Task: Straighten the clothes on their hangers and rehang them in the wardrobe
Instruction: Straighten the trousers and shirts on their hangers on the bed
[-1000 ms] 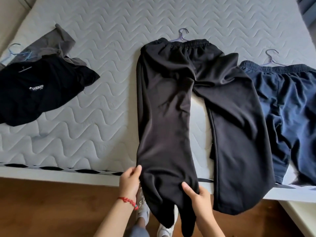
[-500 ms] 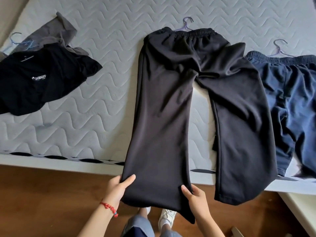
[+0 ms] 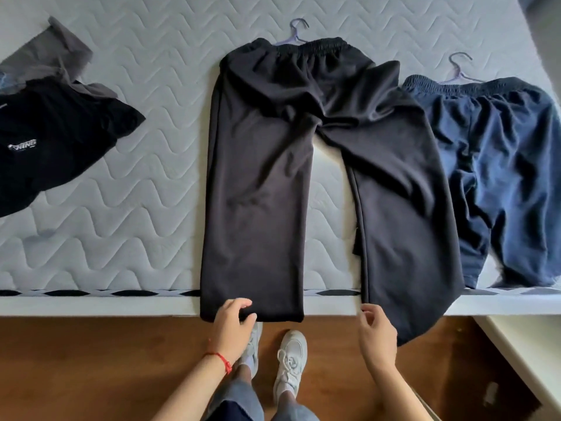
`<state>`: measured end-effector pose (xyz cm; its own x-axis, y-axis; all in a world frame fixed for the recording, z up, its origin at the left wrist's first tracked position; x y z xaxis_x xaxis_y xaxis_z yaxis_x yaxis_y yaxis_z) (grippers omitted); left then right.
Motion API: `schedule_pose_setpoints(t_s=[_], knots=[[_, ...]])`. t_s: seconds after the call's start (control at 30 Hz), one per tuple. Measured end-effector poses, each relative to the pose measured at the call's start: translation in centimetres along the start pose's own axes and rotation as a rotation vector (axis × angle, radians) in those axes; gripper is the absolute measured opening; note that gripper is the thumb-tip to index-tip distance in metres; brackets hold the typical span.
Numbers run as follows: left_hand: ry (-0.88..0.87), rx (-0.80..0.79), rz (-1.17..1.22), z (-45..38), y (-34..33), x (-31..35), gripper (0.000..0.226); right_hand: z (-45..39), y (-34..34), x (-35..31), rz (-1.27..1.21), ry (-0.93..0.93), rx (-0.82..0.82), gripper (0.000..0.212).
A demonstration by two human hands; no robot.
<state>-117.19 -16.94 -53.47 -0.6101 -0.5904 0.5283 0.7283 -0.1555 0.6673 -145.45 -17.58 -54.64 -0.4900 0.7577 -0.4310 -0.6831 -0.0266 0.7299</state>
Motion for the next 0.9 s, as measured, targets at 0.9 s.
schedule_pose_setpoints(t_s=[0.9], knots=[[0.118, -0.322, 0.331, -2.4, -14.2, 14.5, 0.02, -1.3, 1.6, -2.7, -0.12, 0.469, -0.352, 0.015]])
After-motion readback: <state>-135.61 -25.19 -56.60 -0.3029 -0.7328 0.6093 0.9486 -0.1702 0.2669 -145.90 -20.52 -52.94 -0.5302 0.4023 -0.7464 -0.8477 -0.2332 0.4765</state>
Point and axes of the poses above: each hand's wrist, its own z-axis away from the middle knuckle, its own y-axis out of the back of the hand, x = y × z, the point moved 5 cm from there along -z, towards the middle knuckle, and after that the axes turned 4 degrees about x, right-handed, at the moved point
